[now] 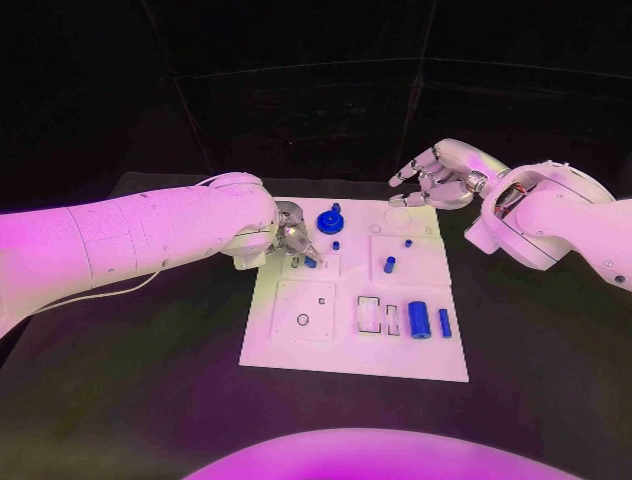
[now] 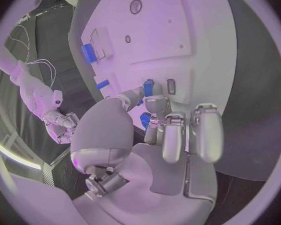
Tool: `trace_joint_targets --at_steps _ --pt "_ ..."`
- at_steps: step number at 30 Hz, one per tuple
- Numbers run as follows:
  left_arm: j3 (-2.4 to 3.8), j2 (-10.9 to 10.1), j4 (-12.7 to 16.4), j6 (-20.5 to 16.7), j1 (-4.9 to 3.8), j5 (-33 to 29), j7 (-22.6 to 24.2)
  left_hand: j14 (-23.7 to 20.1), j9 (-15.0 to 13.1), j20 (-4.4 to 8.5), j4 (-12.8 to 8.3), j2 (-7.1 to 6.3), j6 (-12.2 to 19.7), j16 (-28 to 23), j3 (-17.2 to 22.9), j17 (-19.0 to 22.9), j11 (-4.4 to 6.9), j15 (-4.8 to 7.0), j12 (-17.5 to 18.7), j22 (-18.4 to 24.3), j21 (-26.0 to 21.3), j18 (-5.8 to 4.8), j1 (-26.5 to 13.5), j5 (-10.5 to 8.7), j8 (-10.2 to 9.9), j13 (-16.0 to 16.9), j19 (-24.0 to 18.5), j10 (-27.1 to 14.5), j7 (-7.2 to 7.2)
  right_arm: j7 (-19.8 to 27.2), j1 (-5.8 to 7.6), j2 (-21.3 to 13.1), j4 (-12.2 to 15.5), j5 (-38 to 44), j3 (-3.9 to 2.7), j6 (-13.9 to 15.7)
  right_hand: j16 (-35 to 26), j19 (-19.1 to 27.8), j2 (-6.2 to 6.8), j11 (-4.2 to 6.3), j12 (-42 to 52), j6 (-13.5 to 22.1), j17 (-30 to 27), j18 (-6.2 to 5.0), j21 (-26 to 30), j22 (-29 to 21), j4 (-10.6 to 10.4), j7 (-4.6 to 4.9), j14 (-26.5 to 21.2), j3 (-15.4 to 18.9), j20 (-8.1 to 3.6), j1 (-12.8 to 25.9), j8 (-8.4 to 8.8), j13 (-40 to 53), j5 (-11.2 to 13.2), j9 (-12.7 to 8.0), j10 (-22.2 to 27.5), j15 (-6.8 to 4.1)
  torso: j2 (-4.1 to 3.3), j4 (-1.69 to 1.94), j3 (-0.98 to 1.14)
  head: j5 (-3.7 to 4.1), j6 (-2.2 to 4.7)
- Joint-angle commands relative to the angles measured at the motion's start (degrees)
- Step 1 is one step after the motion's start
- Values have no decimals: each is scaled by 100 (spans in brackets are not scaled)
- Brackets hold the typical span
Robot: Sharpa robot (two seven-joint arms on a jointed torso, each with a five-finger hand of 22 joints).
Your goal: Assemble the parts on the task board
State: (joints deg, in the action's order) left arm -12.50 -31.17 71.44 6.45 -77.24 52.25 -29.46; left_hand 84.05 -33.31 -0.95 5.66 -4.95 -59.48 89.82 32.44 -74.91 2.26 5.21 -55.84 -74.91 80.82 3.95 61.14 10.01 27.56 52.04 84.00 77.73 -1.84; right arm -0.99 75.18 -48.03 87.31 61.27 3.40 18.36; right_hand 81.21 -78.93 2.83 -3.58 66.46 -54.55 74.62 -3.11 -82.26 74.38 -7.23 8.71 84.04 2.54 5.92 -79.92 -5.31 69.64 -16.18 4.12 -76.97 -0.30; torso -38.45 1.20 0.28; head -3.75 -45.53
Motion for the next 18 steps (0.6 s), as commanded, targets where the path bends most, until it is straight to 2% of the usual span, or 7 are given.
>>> trace_joint_targets --at_steps 1,6,8,18 --pt "-12 28 -21 68 17 -15 -38 595 7 26 13 6 -85 18 -54 -1509 35 49 -19 -114 10 -95 -74 -2 11 8 77 7 49 1 13 -4 9 -5 -5 -3 -31 24 -50 8 -13 -46 -5 -55 23 -5 0 -14 277 36 -17 4 -22 -5 -11 -6 4 -39 -5 8 1 0 4" --pt "-12 41 -42 48 16 -14 -37 595 13 30 77 17 -104 18 -146 -1509 38 54 -26 -112 5 -94 -151 -4 5 7 76 7 53 -8 13 -16 15 -5 -5 -4 -31 24 -50 8 -13 -46 -5 -55 23 -5 0 -14 277 36 -17 4 -22 -5 -11 -6 4 -39 -1 2 0 10 -11" --pt "-12 44 -47 52 15 -13 -37 595 21 32 178 65 -123 18 -208 -1509 38 54 -47 -121 8 -96 -259 2 -1 23 79 12 54 -13 14 -21 19 -5 -5 -5 -31 24 -50 8 -13 -46 -5 -55 23 -5 0 -14 277 36 -17 4 -22 -5 -11 -6 4 -39 -3 2 1 11 -12" --pt "-12 63 -68 101 14 -13 -38 595 22 33 190 51 -135 18 -243 -1509 42 57 -62 -146 23 -101 -285 2 0 35 89 18 61 -21 14 -31 27 -5 -5 -10 -31 24 -50 8 -13 -46 -5 -55 23 -5 0 -14 277 36 -17 4 -22 -5 -11 -6 4 -39 -1 11 1 27 -15"
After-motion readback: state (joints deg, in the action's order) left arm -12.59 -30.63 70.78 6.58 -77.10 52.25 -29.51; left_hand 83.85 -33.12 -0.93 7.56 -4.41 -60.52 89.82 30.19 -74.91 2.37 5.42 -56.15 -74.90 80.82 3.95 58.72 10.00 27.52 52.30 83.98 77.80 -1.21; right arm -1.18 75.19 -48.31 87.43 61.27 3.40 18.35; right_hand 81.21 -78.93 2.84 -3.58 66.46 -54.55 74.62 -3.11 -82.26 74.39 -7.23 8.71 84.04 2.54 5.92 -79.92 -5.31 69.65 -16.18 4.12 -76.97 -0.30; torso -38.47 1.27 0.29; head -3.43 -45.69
